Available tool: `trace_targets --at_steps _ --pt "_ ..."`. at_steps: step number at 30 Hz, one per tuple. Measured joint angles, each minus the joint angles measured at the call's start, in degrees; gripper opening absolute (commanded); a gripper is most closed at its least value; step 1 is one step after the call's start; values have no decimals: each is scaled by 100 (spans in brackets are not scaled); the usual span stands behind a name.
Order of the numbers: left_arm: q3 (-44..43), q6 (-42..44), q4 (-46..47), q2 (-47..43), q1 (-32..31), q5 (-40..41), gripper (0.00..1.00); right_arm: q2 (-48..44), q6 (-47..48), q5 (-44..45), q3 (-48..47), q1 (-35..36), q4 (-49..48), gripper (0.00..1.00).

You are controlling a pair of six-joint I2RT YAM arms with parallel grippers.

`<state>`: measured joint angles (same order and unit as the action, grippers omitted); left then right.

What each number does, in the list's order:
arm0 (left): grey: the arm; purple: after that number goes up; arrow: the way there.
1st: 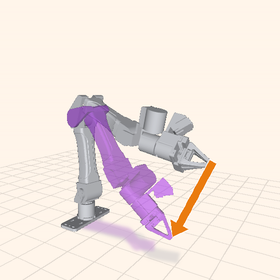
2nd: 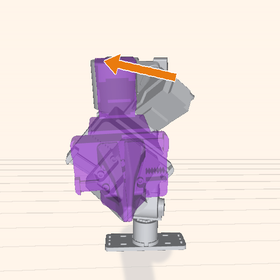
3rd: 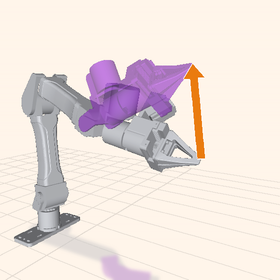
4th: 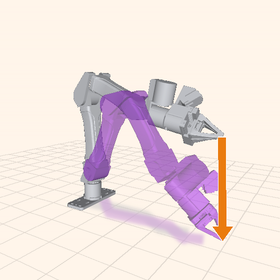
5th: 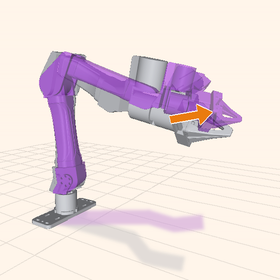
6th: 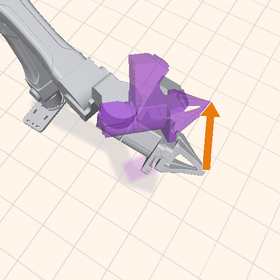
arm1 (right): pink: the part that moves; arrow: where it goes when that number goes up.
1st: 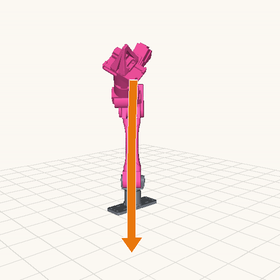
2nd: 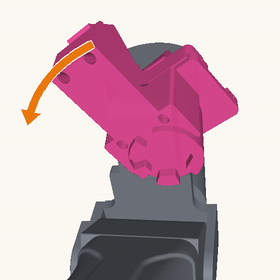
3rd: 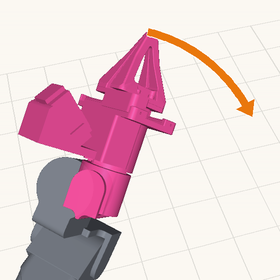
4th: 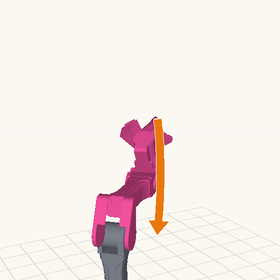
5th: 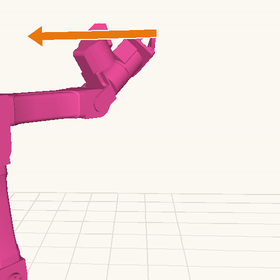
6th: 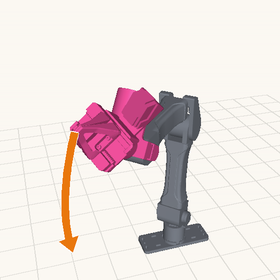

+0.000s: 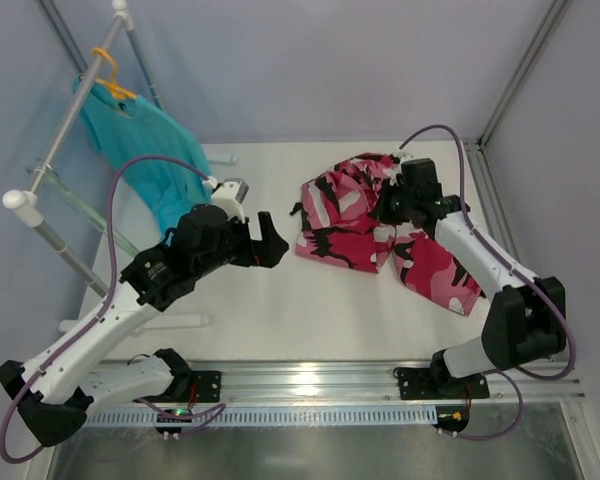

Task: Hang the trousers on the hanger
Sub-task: Move the trousers to the center of the board

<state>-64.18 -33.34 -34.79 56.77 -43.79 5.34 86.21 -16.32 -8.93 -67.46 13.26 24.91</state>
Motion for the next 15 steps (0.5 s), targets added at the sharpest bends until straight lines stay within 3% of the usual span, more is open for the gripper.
trace_targets --at_steps 6,7,10,15 --pt "-72 79 -2 216 0 133 100 -1019 -404 -330 951 881 -212 5" --pt "-103 79 -2 289 0 131 100 -1086 -435 -310 1032 968 -212 18" --pt "-136 68 7 437 0 125 100 -1163 -339 181 1075 914 -229 41" --pt "-136 22 2 549 0 52 100 -693 -2 940 531 -170 -240 53"
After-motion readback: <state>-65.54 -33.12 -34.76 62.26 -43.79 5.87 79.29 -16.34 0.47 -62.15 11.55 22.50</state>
